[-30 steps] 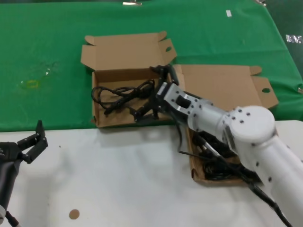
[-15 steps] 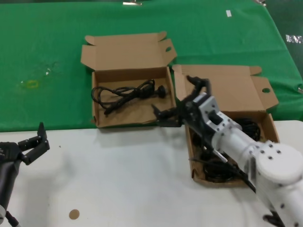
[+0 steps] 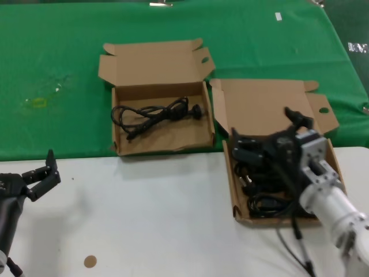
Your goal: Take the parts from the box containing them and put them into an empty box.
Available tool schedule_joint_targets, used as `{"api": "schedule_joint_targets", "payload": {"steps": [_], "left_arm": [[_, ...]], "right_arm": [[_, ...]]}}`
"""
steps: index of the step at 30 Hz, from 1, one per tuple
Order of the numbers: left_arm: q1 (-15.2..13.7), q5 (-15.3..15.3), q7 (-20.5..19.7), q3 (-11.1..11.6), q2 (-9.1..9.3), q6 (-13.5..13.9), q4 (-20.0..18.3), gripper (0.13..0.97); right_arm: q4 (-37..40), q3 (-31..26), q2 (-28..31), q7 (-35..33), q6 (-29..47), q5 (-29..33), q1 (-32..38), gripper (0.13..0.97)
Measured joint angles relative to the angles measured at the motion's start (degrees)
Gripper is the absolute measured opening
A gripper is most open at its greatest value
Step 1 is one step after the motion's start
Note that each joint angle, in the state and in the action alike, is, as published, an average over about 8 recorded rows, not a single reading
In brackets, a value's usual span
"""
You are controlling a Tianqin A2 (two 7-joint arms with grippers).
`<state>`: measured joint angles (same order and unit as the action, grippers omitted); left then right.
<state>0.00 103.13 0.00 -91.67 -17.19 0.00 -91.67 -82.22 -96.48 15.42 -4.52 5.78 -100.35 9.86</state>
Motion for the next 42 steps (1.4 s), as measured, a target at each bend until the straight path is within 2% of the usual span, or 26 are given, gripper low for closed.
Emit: {"api": "schedule_joint_targets", "payload": {"steps": [9, 42], "left_arm": [[0.0, 0.0, 0.0, 0.0, 0.0, 0.0, 0.0, 0.966], [0.0, 0.0, 0.0, 0.0, 0.0, 0.0, 0.0, 0.966]], "right_arm": [[-6.5, 3.3, 1.2, 3.1, -4.0, -1.9, -6.8, 0.966], [-6.9, 3.5, 1.3, 3.3, -4.2, -2.0, -7.2, 0.966]]}}
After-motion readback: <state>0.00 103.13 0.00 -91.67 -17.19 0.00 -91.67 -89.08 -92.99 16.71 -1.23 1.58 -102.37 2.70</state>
